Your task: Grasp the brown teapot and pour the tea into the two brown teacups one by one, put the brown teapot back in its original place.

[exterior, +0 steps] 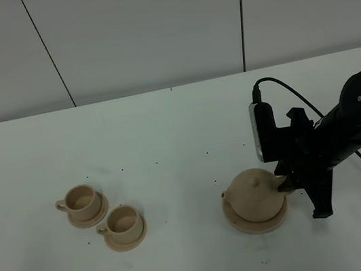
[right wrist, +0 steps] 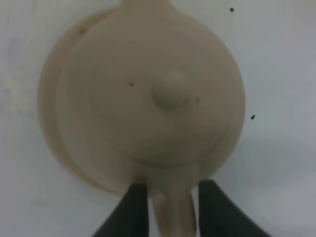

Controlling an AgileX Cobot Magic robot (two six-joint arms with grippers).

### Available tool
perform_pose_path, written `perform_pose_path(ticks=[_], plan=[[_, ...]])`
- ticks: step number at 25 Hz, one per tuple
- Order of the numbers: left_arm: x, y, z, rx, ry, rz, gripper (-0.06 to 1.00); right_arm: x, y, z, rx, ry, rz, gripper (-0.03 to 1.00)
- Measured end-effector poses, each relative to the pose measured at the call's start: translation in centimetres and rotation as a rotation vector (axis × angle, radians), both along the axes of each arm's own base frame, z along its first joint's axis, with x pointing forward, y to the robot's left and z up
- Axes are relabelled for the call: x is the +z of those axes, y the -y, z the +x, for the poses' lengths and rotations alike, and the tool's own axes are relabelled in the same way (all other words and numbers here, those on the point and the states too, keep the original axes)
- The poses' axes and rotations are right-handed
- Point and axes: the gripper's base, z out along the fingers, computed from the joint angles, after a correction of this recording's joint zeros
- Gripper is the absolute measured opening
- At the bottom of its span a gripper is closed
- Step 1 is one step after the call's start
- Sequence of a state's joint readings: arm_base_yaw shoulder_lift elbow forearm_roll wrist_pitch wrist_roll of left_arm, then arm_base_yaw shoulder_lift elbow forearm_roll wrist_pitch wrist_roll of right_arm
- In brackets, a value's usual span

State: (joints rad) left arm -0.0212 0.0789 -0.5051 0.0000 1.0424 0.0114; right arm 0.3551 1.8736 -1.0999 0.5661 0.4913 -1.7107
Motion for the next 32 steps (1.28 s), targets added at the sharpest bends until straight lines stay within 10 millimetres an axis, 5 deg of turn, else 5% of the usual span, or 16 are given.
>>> perform_pose_path(ticks=[22,32], plan=[[0.0,0.0,0.0,0.0,0.0,0.0,0.23,0.01,-0.03,-0.02,0.009,0.001,0.001,0.24],[0.0,0.0,0.0,0.0,0.0,0.0,0.23,0.0,-0.04,-0.06,0.012,-0.002,0.001,0.15]])
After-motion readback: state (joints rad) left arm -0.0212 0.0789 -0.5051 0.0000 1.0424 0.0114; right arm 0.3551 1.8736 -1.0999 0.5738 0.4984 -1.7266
